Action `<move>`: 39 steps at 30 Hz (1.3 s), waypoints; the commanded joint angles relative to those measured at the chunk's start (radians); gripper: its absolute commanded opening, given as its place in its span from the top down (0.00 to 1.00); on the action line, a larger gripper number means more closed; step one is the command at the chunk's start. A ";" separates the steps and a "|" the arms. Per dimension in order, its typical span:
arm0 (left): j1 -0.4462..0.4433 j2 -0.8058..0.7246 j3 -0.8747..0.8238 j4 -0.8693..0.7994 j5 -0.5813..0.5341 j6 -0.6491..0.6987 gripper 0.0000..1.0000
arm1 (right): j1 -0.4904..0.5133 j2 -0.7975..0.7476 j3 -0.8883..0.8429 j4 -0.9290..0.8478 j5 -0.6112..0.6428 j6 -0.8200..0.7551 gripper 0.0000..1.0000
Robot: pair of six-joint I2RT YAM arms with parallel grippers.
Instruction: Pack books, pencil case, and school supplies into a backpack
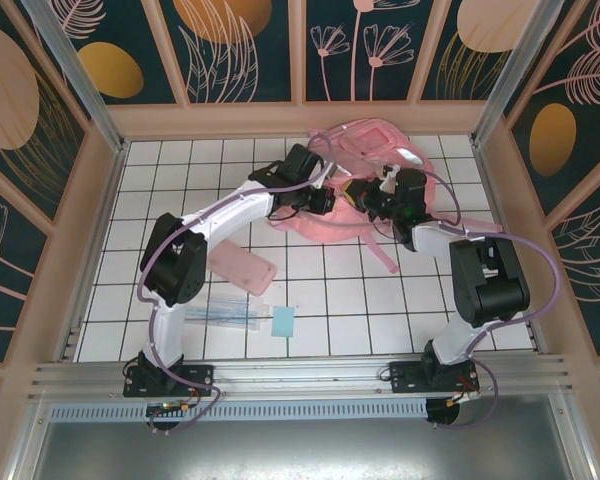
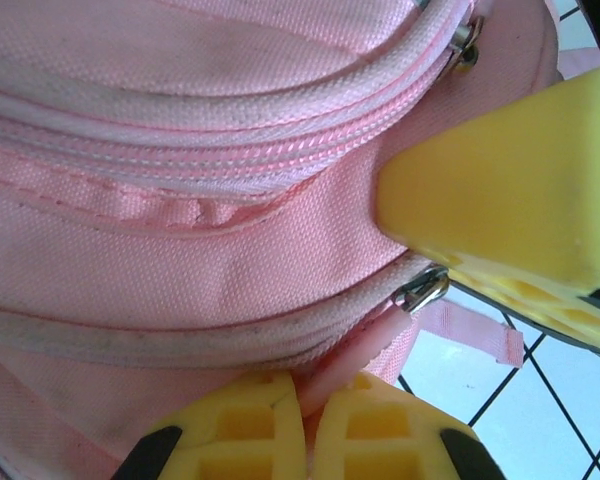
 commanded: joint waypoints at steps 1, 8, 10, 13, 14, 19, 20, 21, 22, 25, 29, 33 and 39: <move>0.038 -0.055 -0.079 0.003 -0.075 -0.048 1.00 | 0.013 -0.108 0.037 -0.009 0.019 -0.130 1.00; 0.098 -0.083 -0.150 -0.011 -0.080 -0.134 1.00 | 0.023 -0.148 0.034 -0.081 0.117 -0.200 1.00; 0.106 -0.091 -0.139 -0.009 -0.041 -0.159 1.00 | 0.038 -0.172 0.039 -0.153 0.216 -0.251 1.00; 0.094 -0.112 -0.117 0.003 0.047 -0.191 1.00 | 0.068 -0.186 0.031 -0.163 0.314 -0.275 1.00; 0.086 -0.121 -0.115 0.014 0.068 -0.198 1.00 | 0.079 -0.184 0.029 -0.155 0.330 -0.273 1.00; 0.031 -0.142 -0.113 0.108 0.187 -0.186 1.00 | 0.100 -0.150 0.046 -0.094 0.336 -0.228 1.00; 0.024 -0.141 -0.113 0.118 0.193 -0.181 0.95 | 0.100 -0.140 0.054 -0.092 0.324 -0.223 1.00; 0.022 -0.137 -0.113 0.126 0.198 -0.174 0.82 | 0.101 -0.129 0.066 -0.092 0.314 -0.220 1.00; 0.021 -0.134 -0.113 0.132 0.204 -0.169 0.75 | 0.100 -0.119 0.075 -0.092 0.304 -0.219 1.00; 0.018 -0.122 -0.111 0.156 0.247 -0.174 0.62 | 0.098 -0.103 0.092 -0.102 0.294 -0.220 1.00; 0.012 -0.107 -0.102 0.172 0.273 -0.181 0.61 | 0.098 -0.093 0.090 -0.088 0.287 -0.207 1.00; 0.009 -0.088 -0.060 0.111 0.240 -0.151 0.62 | 0.097 -0.083 0.096 -0.100 0.284 -0.212 1.00; 0.011 -0.134 -0.050 -0.004 0.047 -0.064 0.52 | 0.060 -0.090 0.077 -0.116 0.267 -0.211 1.00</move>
